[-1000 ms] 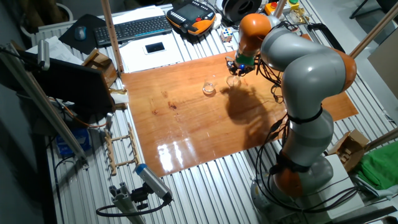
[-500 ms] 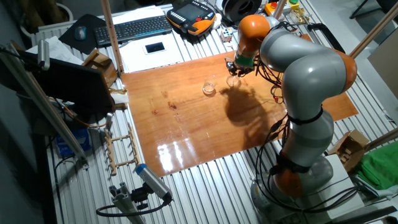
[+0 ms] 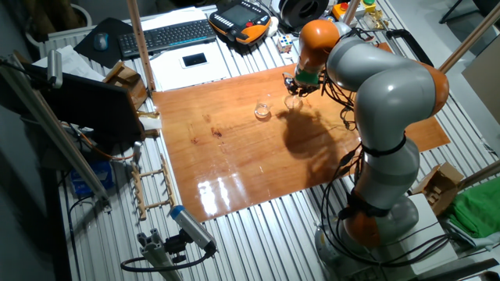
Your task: Transfer liquid using a dropper
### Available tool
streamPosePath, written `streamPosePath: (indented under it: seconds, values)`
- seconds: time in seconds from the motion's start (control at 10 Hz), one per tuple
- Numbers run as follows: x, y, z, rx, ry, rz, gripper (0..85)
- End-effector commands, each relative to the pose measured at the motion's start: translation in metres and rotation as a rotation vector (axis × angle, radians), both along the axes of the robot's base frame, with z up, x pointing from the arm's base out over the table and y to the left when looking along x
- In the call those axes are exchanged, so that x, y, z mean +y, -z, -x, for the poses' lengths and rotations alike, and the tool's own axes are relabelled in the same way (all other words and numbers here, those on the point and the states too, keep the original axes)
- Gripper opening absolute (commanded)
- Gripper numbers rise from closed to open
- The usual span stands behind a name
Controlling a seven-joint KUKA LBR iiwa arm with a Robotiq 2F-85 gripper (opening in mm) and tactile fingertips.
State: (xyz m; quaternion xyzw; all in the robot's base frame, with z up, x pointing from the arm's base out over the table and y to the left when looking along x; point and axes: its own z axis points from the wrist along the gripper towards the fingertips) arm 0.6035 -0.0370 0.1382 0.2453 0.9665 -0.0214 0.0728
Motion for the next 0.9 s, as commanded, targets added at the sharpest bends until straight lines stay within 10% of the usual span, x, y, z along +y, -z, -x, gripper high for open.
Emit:
streamPosePath:
  seconds: [0.0, 0.8]
  values:
    - [0.0, 0.0, 0.0001, 0.0, -0.001, 0.0, 16.0]
    - [0.0, -0.014, 0.0053, 0.005, -0.011, 0.015, 10.7]
